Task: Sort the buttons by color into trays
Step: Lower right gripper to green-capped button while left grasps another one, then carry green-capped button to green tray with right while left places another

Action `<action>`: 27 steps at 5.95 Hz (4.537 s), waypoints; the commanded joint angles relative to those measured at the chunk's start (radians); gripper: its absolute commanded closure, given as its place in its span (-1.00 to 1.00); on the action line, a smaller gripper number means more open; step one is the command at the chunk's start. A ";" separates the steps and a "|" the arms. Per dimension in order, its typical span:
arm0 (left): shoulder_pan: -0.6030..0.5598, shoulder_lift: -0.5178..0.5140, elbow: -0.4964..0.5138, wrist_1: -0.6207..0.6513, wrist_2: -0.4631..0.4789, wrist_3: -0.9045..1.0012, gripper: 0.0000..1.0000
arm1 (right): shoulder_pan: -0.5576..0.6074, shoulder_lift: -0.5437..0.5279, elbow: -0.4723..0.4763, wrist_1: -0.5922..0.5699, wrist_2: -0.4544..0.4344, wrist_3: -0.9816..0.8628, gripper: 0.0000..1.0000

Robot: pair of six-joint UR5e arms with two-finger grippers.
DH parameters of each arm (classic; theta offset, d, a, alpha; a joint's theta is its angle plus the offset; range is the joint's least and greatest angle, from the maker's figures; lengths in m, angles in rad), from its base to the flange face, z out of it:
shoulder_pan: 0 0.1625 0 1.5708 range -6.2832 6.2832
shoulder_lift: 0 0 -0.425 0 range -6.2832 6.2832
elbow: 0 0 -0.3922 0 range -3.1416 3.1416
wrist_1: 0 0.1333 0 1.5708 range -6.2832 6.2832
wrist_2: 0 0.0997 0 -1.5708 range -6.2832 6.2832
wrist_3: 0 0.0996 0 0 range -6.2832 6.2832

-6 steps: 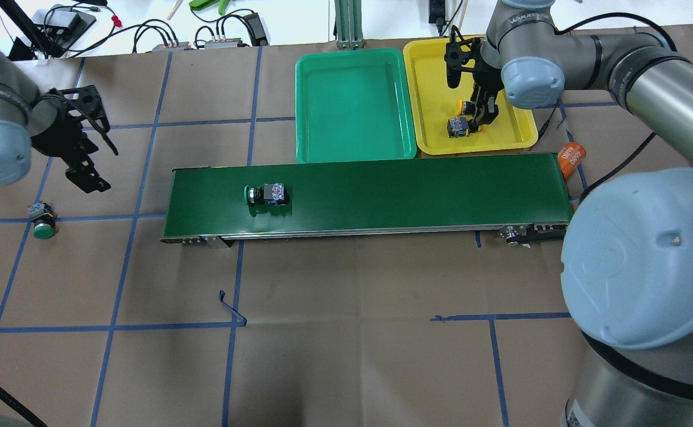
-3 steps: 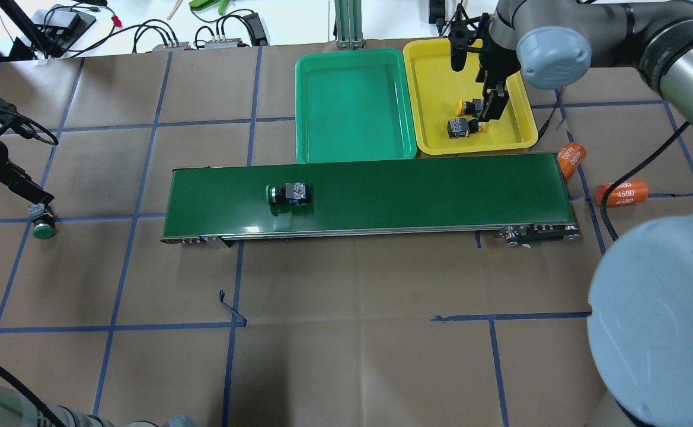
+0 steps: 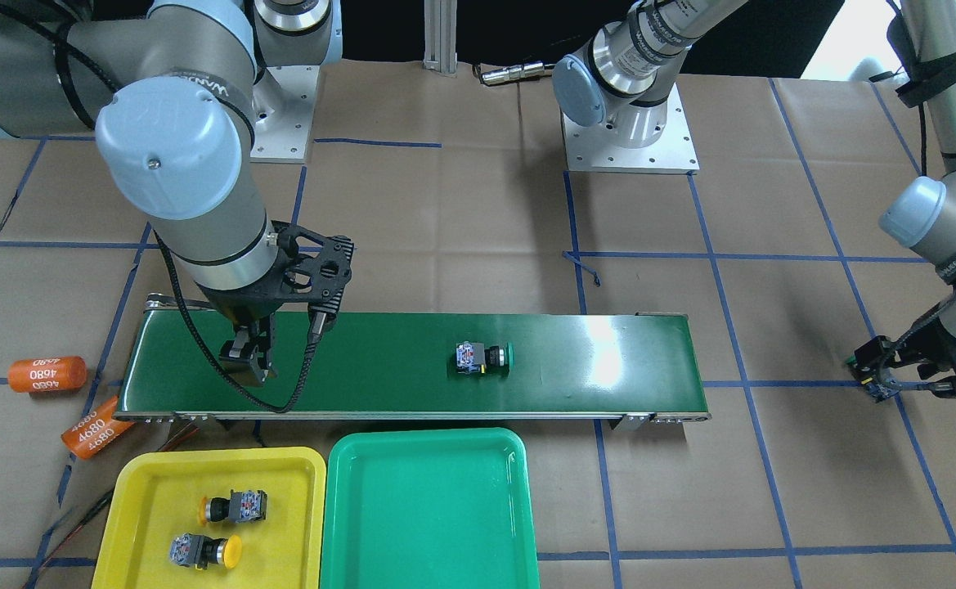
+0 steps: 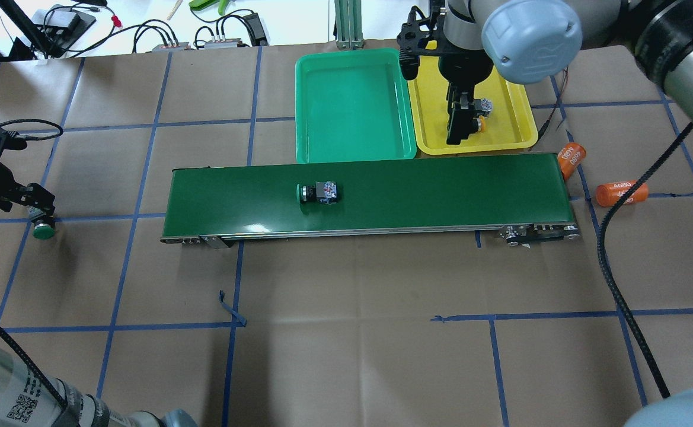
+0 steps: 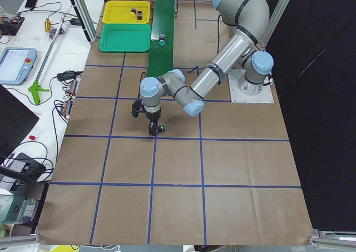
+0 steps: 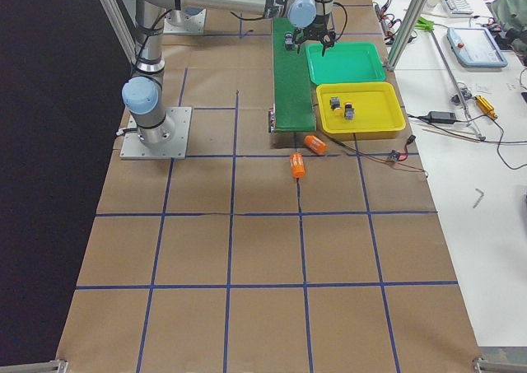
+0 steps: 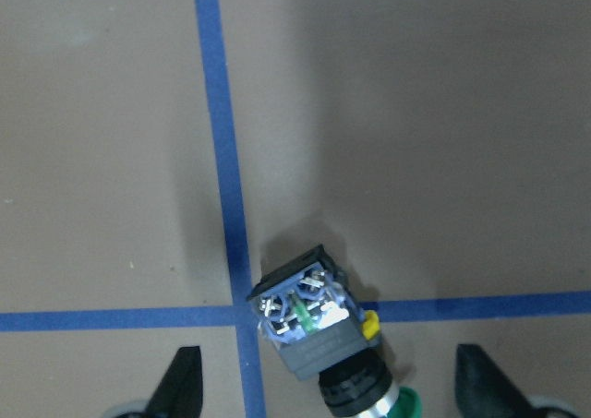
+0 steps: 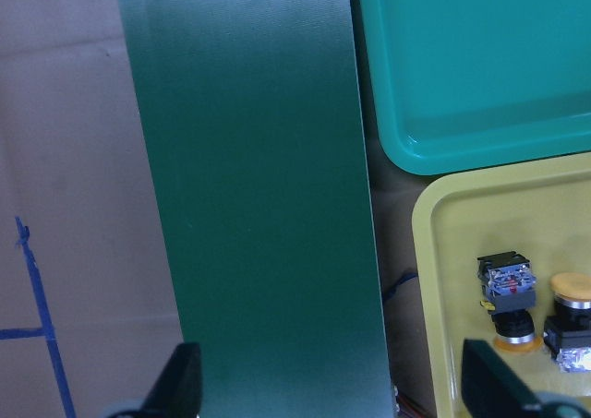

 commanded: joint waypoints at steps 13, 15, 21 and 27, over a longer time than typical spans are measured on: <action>-0.594 0.294 -0.049 -0.255 -0.041 0.867 0.92 | -0.018 0.052 0.368 -0.469 -0.082 -0.145 0.75; -0.622 0.288 -0.110 -0.200 -0.053 0.994 0.97 | -0.081 0.020 0.373 -0.469 -0.098 -0.228 0.89; -0.654 0.263 -0.150 -0.042 -0.088 1.045 -0.87 | -0.072 0.236 -0.100 -0.354 0.038 -0.129 0.82; -0.665 0.378 0.286 -0.723 -0.149 -0.223 -0.97 | 0.030 0.319 -0.247 -0.202 0.150 0.042 -1.00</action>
